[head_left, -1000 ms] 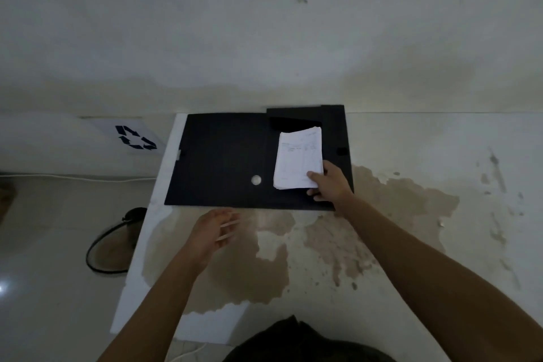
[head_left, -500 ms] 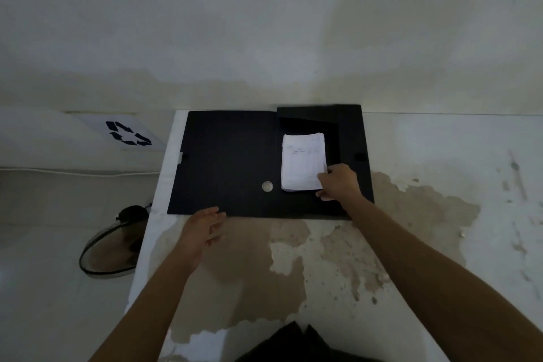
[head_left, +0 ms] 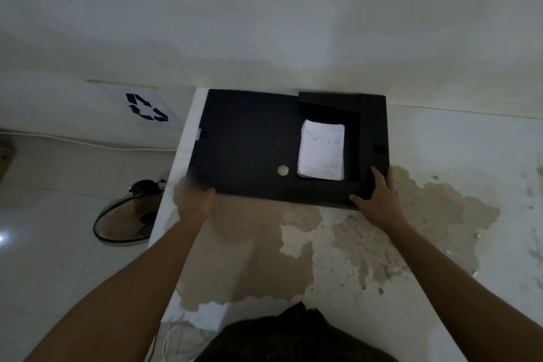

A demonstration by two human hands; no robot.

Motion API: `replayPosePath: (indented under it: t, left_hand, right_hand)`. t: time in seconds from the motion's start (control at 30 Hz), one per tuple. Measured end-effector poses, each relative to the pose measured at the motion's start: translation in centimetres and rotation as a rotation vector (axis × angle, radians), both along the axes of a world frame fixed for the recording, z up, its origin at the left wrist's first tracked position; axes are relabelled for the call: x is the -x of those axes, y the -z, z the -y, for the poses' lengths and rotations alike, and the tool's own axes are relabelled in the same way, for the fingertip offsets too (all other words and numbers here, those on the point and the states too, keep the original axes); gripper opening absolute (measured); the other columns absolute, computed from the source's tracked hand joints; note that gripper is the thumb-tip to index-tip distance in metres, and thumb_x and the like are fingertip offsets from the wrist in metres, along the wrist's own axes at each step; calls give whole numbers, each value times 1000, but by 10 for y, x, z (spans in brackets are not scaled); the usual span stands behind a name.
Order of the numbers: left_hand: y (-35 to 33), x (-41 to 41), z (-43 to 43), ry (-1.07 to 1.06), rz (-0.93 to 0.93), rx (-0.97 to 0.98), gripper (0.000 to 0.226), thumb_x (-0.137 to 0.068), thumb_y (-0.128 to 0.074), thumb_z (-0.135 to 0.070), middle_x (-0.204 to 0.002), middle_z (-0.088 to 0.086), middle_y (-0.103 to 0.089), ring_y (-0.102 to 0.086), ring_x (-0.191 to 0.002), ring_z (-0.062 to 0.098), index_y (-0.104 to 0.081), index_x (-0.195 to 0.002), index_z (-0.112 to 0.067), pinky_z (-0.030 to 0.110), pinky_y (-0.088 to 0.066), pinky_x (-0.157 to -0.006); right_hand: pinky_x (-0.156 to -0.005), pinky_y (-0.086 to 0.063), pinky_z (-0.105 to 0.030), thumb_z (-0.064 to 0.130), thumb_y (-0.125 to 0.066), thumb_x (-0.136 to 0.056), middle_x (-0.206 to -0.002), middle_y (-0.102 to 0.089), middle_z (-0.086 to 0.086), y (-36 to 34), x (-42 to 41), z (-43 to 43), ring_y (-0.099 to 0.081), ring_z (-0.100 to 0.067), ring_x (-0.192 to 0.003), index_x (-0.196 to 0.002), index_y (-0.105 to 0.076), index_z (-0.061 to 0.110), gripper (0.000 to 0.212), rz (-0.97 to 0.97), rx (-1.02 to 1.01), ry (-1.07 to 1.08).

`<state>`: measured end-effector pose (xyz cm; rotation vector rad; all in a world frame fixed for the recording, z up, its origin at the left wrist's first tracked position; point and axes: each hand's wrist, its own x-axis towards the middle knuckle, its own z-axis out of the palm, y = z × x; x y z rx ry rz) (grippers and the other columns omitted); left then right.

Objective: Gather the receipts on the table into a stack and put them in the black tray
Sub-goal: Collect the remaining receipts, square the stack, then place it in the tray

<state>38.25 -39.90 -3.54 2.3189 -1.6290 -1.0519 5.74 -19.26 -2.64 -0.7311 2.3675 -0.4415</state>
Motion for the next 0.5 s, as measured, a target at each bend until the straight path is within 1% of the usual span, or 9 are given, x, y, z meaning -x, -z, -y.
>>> replayPosePath:
  t: [0.07, 0.1, 0.2, 0.3, 0.33, 0.4, 0.43, 0.5]
  left_hand:
    - [-5, 3, -2, 3, 59, -2, 73, -80, -65, -15, -144, 24, -35, -33, -133, 41, -30, -142, 0, 49, -32, -108]
    - [-5, 2, -1, 15, 83, -1, 72, -81, -63, -13, -143, 26, -34, -33, -133, 42, -29, -143, 2, 49, -31, -109]
    - [-2, -7, 9, 63, 138, -6, 66, -81, -62, -17, -138, 30, -37, -38, -127, 45, -37, -137, 6, 48, -32, -109]
    - [-8, -8, 16, 15, 93, -39, 57, -84, -62, -26, -131, 28, -44, -45, -120, 44, -47, -127, 8, 45, -40, -102]
    - [-10, -8, 20, -38, 36, -49, 58, -86, -61, -31, -131, 25, -47, -47, -119, 42, -49, -127, 7, 43, -41, -99]
    - [-16, -10, 27, -177, -138, -73, 60, -89, -57, -41, -128, 19, -54, -53, -116, 38, -52, -128, 4, 41, -43, -98]
    - [-19, -12, 30, -268, -257, -78, 57, -91, -53, -44, -126, 16, -57, -56, -112, 36, -54, -126, 0, 42, -46, -98]
    - [-25, -13, 31, -446, -573, -45, 40, -97, -41, -42, -126, 16, -60, -60, -106, 29, -57, -116, -10, 45, -50, -98]
  right_hand:
    - [-118, -24, -48, 35, -73, -86, -165, 10, -4, 2, 0, 1, -12, -34, -150, -157, -12, 25, 94, 0, -27, -8]
    - [-118, -23, -48, 35, -72, -87, -165, 12, -4, 3, -1, 3, -11, -35, -150, -157, -10, 25, 94, -6, -39, -13]
    - [-118, -23, -50, 35, -71, -88, -164, 16, -5, 4, -2, 7, -9, -36, -150, -157, -7, 24, 95, -18, -73, -19]
    - [-118, -25, -50, 35, -71, -88, -164, 17, -4, 4, 0, 8, -9, -36, -150, -157, -7, 25, 95, -15, -92, -25]
    - [-118, -24, -49, 34, -71, -88, -164, 17, -4, 4, 1, 8, -9, -36, -150, -157, -7, 25, 95, -7, -87, -24]
    - [-119, -23, -48, 33, -72, -88, -164, 16, -5, 3, 2, 6, -10, -36, -150, -157, -7, 24, 95, 5, -68, -26]
    - [-119, -23, -48, 34, -72, -87, -165, 16, -5, 2, 2, 5, -11, -36, -150, -157, -8, 24, 95, 7, -59, -29]
    - [-119, -24, -48, 35, -72, -87, -165, 14, -4, 0, 3, 3, -12, -35, -150, -157, -9, 25, 95, 15, -39, -35]
